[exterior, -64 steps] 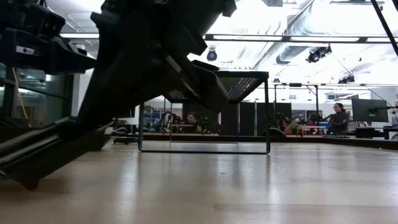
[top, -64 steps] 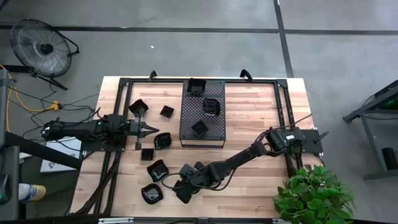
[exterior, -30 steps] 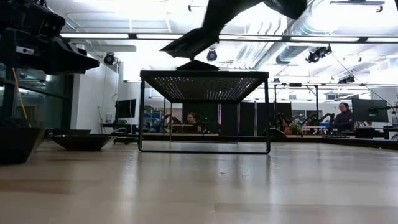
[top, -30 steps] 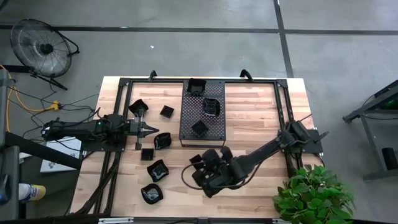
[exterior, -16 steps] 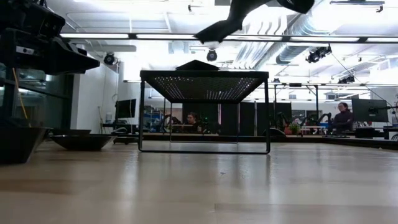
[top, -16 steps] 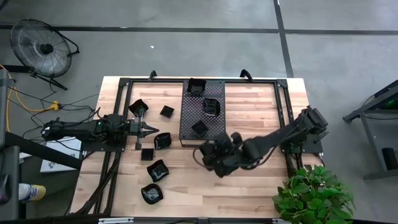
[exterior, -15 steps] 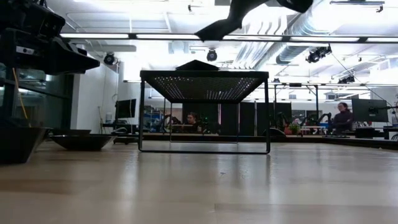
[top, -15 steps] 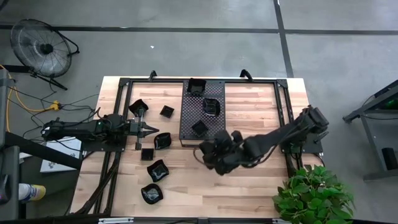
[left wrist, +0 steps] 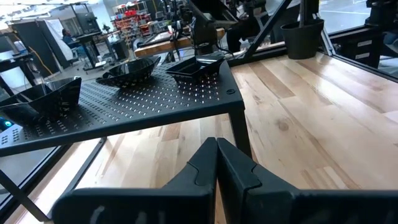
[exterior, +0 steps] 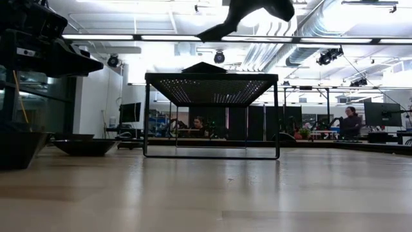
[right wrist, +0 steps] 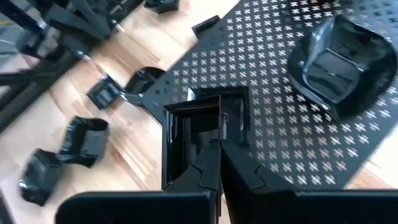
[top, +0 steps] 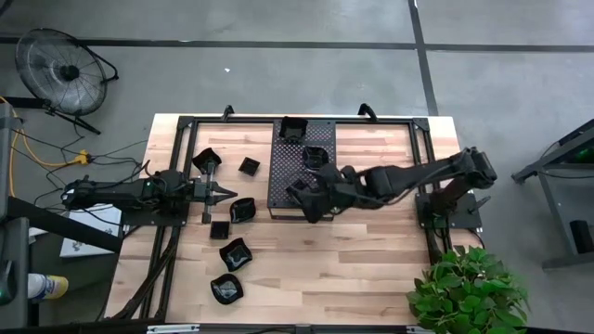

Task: Pick & Place Mini shaped plates
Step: Stack the black square shape plate on top of the other black square shape plate on the shelf

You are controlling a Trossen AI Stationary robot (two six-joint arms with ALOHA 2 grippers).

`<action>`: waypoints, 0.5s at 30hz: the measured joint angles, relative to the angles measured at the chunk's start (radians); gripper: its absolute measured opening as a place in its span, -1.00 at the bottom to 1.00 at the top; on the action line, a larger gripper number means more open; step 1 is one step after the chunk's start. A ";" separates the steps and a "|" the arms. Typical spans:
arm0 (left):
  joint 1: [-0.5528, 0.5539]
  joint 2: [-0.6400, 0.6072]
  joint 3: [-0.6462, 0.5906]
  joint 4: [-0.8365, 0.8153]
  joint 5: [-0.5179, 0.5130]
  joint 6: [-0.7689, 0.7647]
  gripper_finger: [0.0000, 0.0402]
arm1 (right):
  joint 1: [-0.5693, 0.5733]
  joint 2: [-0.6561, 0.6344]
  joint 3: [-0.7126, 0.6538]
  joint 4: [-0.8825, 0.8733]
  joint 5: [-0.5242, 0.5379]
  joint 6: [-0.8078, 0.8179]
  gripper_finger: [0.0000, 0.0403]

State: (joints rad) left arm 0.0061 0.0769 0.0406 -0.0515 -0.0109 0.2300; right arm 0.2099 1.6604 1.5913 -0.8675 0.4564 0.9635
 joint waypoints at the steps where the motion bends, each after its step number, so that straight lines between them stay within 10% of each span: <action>1: 0.000 0.000 0.000 0.000 0.000 0.000 -0.99 | -0.012 0.000 0.000 0.010 -0.010 -0.005 -1.00; 15: 0.000 0.000 0.000 0.000 0.000 0.000 -0.99 | -0.136 0.001 -0.076 0.154 -0.170 -0.132 -1.00</action>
State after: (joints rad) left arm 0.0059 0.0767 0.0406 -0.0517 -0.0109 0.2298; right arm 0.0743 1.6611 1.5157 -0.7133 0.2859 0.8315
